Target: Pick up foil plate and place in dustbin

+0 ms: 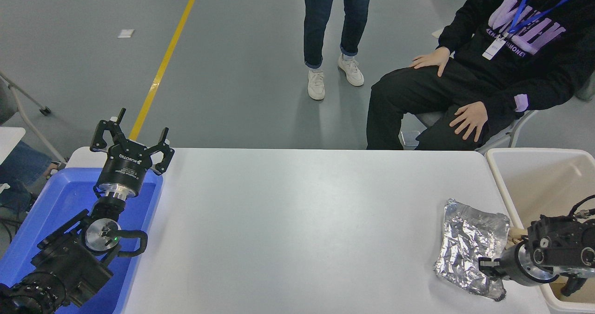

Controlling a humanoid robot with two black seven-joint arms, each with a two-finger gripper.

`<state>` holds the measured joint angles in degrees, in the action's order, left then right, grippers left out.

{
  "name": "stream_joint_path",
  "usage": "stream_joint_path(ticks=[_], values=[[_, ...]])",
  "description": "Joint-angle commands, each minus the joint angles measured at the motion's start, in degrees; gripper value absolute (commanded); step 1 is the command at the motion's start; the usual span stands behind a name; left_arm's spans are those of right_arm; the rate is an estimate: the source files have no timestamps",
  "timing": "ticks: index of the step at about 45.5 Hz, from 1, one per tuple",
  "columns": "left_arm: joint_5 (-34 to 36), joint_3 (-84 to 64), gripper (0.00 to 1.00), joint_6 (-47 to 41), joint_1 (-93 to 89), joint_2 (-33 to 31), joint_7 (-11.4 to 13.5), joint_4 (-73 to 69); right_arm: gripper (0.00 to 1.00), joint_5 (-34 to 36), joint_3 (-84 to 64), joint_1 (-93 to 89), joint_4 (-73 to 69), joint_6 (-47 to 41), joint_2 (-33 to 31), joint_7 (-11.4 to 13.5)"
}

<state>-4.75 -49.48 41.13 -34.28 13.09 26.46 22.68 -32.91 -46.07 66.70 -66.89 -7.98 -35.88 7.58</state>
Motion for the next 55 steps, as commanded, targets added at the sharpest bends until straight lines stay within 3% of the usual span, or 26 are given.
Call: stream_joint_path(ticks=[1,20,26,34,41,49,55], values=[[0.0,0.0,0.98,0.0,0.0,0.0,0.0,0.0,0.00,0.0,0.0,1.8,-2.4,0.0,-0.8,0.0],[0.0,0.0,0.98,0.0,0.0,0.0,-0.1,0.0,0.00,0.1,-8.9,18.4,-18.1,-0.9,-4.3,-0.1],[0.0,0.0,0.98,0.0,0.0,0.0,-0.1,0.0,0.00,0.3,-12.2,24.3,-21.9,-2.3,-4.8,-1.5],[0.1,0.0,0.98,0.0,0.0,0.0,-0.1,0.0,0.00,4.1,-13.8,34.7,-22.5,-15.6,-5.1,-5.9],[0.1,0.0,0.98,0.0,0.0,0.0,-0.1,0.0,0.00,11.3,-16.7,44.0,-22.3,-26.1,-4.7,-6.0],[0.1,0.0,0.98,0.0,0.0,0.0,-0.1,0.0,0.00,14.2,-19.0,54.4,-22.3,-37.0,-4.9,-6.0],[0.1,0.0,0.98,0.0,0.0,0.0,-0.1,0.0,0.00,16.2,-19.2,60.6,-22.3,-37.0,-5.1,-6.0]])
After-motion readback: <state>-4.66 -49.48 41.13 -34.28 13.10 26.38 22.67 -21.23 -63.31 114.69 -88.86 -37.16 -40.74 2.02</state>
